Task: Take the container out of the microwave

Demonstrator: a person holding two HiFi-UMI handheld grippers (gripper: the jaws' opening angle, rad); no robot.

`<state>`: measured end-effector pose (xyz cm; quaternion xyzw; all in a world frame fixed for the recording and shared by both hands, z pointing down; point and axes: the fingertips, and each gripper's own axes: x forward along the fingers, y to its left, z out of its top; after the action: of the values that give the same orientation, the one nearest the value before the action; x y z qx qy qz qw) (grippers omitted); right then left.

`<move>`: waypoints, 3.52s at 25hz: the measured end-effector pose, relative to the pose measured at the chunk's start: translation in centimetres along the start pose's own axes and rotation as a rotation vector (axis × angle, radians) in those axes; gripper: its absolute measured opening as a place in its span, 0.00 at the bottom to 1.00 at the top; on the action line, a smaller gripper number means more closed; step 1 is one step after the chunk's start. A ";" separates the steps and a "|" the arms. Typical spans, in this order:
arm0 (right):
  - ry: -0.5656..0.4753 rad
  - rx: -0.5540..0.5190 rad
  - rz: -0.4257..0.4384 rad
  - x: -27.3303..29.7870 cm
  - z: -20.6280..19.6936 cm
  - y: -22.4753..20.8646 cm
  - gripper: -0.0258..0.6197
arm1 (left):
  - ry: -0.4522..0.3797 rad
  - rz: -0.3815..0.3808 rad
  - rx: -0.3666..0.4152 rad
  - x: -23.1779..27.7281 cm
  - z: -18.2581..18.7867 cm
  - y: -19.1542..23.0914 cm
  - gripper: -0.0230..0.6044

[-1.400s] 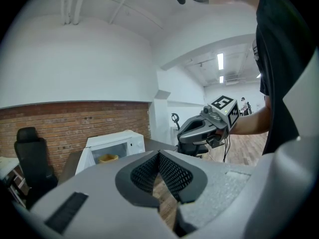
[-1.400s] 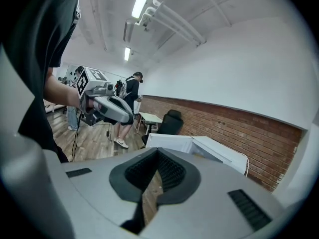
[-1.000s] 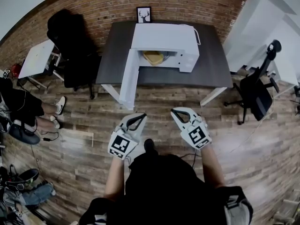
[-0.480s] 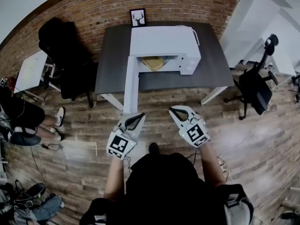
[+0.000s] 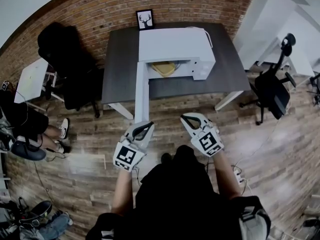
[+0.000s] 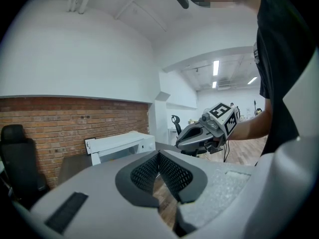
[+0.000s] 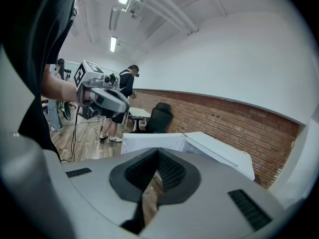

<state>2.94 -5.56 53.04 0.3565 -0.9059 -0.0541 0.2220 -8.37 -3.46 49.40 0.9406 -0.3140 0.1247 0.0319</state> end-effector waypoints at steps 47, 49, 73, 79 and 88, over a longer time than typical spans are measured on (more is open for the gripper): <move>0.182 -0.096 0.203 26.5 -10.8 -15.9 0.09 | 0.112 0.296 -0.148 6.4 -0.3 15.5 0.04; 0.200 -0.102 0.207 27.7 -11.5 -16.2 0.10 | 0.117 0.310 -0.155 6.1 -0.5 15.8 0.04; 0.402 -0.175 0.296 35.1 -18.8 -16.8 0.17 | 0.148 0.398 -0.206 6.3 -2.0 17.1 0.04; 0.448 -0.213 0.282 35.2 -19.5 -17.3 0.12 | 0.148 0.397 -0.198 6.4 -2.0 17.3 0.04; 0.436 -0.181 0.295 34.7 -19.0 -17.2 0.09 | 0.148 0.391 -0.192 6.5 -2.1 17.2 0.04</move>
<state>-0.45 -40.46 78.28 0.2027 -0.8704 -0.0240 0.4481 -14.09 -20.69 52.73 0.8428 -0.4977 0.1666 0.1195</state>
